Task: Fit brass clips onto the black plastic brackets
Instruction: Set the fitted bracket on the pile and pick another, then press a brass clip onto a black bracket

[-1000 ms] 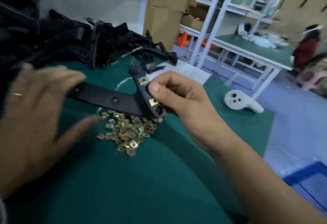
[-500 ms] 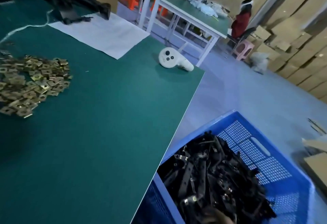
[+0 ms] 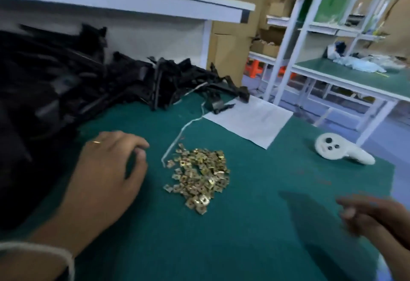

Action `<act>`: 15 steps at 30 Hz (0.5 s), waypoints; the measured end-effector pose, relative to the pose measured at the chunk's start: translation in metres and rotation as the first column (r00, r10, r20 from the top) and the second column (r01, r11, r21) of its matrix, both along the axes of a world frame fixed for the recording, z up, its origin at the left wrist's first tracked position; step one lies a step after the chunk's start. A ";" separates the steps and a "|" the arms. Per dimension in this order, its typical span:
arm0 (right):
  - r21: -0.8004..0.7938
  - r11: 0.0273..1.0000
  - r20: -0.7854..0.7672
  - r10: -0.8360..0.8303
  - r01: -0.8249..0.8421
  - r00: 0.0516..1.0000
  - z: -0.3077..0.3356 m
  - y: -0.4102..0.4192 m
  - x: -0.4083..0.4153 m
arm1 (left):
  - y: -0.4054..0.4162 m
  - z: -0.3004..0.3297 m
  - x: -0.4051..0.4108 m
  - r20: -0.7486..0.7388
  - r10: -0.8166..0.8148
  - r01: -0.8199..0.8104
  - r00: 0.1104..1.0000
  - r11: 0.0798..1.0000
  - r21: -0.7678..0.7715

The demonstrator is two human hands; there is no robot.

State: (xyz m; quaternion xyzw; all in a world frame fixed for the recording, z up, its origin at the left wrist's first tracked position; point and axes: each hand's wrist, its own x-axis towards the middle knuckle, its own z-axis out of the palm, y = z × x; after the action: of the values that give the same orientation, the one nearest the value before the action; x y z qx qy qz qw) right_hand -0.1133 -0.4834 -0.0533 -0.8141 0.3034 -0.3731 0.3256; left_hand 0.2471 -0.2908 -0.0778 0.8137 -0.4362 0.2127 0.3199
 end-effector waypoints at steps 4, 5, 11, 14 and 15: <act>-0.169 0.965 -0.103 0.183 -0.199 0.978 0.046 0.018 0.118 | 0.005 0.014 -0.002 0.162 0.145 -0.166 0.976 0.979 0.120; -0.142 0.952 -0.123 0.256 -0.273 0.959 0.052 0.023 0.152 | 0.008 0.015 0.001 0.170 0.159 -0.181 0.973 0.975 0.126; 0.059 0.944 -0.374 0.322 -0.324 0.870 0.048 0.001 0.327 | 0.002 0.009 0.001 0.214 -0.026 -0.032 0.976 0.964 0.265; 0.069 0.972 -0.449 0.230 -0.224 0.864 0.038 -0.018 0.390 | 0.004 0.008 0.000 0.261 -0.100 0.020 0.960 0.956 0.292; 0.051 0.979 -0.471 0.196 -0.196 0.860 0.035 -0.022 0.406 | 0.003 0.006 0.002 0.273 -0.101 0.019 0.957 0.957 0.290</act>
State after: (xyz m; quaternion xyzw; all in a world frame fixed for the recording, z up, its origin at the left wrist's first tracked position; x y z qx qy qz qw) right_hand 0.2927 -0.5049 -0.0184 -0.9068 0.2896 -0.1276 0.2783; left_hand 0.2490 -0.2876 -0.0713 0.7981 -0.5285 0.2530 0.1401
